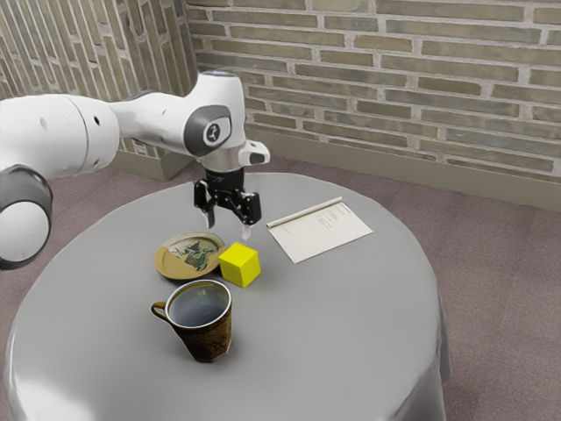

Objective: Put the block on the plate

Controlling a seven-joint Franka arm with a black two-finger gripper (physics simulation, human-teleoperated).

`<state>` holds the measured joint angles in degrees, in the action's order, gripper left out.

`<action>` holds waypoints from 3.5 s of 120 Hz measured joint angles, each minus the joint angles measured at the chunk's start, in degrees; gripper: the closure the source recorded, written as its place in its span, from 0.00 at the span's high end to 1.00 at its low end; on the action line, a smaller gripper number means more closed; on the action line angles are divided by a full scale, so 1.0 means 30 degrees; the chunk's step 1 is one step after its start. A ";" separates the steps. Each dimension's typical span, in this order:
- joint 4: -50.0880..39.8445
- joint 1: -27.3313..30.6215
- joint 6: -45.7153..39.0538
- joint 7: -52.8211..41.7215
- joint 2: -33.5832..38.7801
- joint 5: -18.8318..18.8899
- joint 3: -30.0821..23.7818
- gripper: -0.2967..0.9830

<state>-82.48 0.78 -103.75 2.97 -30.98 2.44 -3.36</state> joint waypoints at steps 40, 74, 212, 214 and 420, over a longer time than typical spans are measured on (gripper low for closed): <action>-0.1511 0.0155 -0.1727 0.0059 0.0229 -0.0020 0.0208 0.77; -0.0215 0.0181 -0.2061 0.0082 -0.0890 -0.0057 0.0244 0.77; 0.0738 0.0063 -0.2843 0.0203 -0.3574 -0.0102 0.0096 0.64; 0.0738 0.0063 -0.2851 0.0207 -0.3575 -0.0099 0.0096 0.64; -0.0860 0.2298 -0.1954 0.0049 -0.0392 0.0494 0.0222 0.57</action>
<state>-85.06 7.67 -109.61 3.11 -32.16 3.92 -2.70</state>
